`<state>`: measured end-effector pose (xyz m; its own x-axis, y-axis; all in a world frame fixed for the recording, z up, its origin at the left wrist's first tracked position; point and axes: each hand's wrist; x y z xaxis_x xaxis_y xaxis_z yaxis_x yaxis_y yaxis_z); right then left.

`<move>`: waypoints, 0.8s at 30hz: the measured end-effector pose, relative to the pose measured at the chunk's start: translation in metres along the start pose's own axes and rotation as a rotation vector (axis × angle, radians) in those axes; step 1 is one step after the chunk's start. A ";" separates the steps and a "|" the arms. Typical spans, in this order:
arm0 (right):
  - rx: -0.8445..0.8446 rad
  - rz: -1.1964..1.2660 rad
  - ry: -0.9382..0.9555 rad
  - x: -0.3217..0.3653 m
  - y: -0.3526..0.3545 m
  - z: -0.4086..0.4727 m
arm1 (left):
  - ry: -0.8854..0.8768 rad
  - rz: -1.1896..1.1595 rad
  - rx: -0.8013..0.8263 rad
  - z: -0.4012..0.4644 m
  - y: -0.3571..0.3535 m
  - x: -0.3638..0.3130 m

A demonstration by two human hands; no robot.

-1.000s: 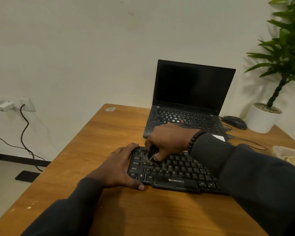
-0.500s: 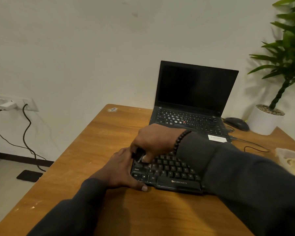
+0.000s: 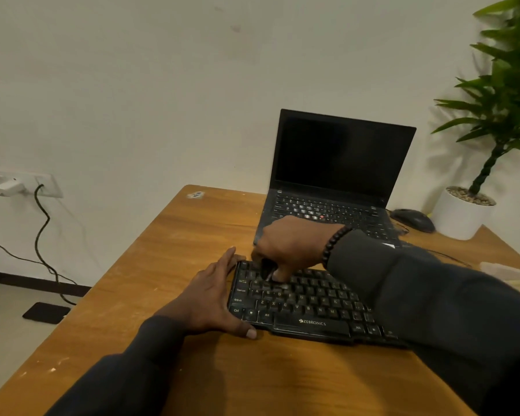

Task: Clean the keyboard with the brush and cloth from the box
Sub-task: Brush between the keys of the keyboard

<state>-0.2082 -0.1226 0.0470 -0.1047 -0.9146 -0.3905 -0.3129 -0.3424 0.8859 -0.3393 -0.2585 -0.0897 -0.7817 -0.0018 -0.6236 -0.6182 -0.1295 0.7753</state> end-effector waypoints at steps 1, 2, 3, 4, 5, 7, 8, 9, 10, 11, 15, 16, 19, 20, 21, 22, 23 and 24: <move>-0.057 -0.002 0.008 0.006 0.000 0.008 | -0.012 0.001 -0.007 0.000 0.001 -0.001; -0.104 0.000 0.016 0.011 0.001 0.015 | -0.024 0.001 -0.016 0.000 0.002 -0.003; -0.138 0.003 0.019 0.016 0.001 0.022 | -0.034 0.008 -0.024 0.000 0.003 -0.005; -0.164 0.008 0.022 0.019 0.002 0.027 | -0.039 0.020 -0.029 0.001 0.003 -0.007; -0.187 0.009 0.023 0.021 0.002 0.031 | -0.046 0.025 -0.036 0.001 0.004 -0.008; -0.218 0.023 0.026 0.022 0.000 0.035 | -0.054 0.016 -0.048 0.000 0.005 -0.008; -0.217 0.035 0.024 0.022 -0.001 0.035 | -0.051 0.012 -0.045 0.000 0.004 -0.008; -0.207 0.041 0.021 0.020 -0.002 0.033 | -0.045 0.012 -0.040 -0.001 0.004 -0.008; -0.190 0.037 0.014 0.017 -0.002 0.031 | -0.043 0.008 -0.039 -0.001 0.004 -0.008; -0.167 0.030 0.009 0.013 -0.002 0.029 | -0.035 0.004 -0.032 0.000 0.003 -0.006; -0.048 -0.018 0.015 -0.001 -0.001 0.017 | 0.020 0.012 0.020 0.000 0.004 -0.005; -0.013 -0.026 0.017 -0.003 -0.003 0.013 | 0.022 0.012 0.026 0.000 0.004 -0.006; 0.064 -0.064 0.018 -0.011 -0.009 0.003 | 0.026 0.024 0.037 0.000 0.003 -0.008; 0.084 -0.081 0.017 -0.015 -0.011 -0.001 | 0.032 0.026 0.037 0.000 0.003 -0.008; 0.108 -0.100 0.016 -0.019 -0.012 -0.005 | 0.040 0.023 0.037 0.001 0.003 -0.008; 0.136 -0.113 0.012 -0.024 -0.013 -0.010 | 0.042 0.018 0.036 0.001 0.003 -0.008; 0.174 -0.118 0.005 -0.029 -0.015 -0.016 | 0.042 0.014 0.036 0.000 0.003 -0.008; 0.215 -0.115 -0.006 -0.035 -0.018 -0.022 | 0.039 0.012 0.036 0.000 0.003 -0.008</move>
<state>-0.1779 -0.0897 0.0507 -0.0621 -0.8710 -0.4874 -0.5171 -0.3896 0.7621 -0.3344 -0.2587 -0.0826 -0.7859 -0.0422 -0.6169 -0.6117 -0.0937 0.7856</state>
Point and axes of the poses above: each hand's wrist, its own z-axis towards the middle knuckle, its own y-axis out of the back of the hand, x = y × z, and after that the axes turned 11 degrees about -y, right-handed
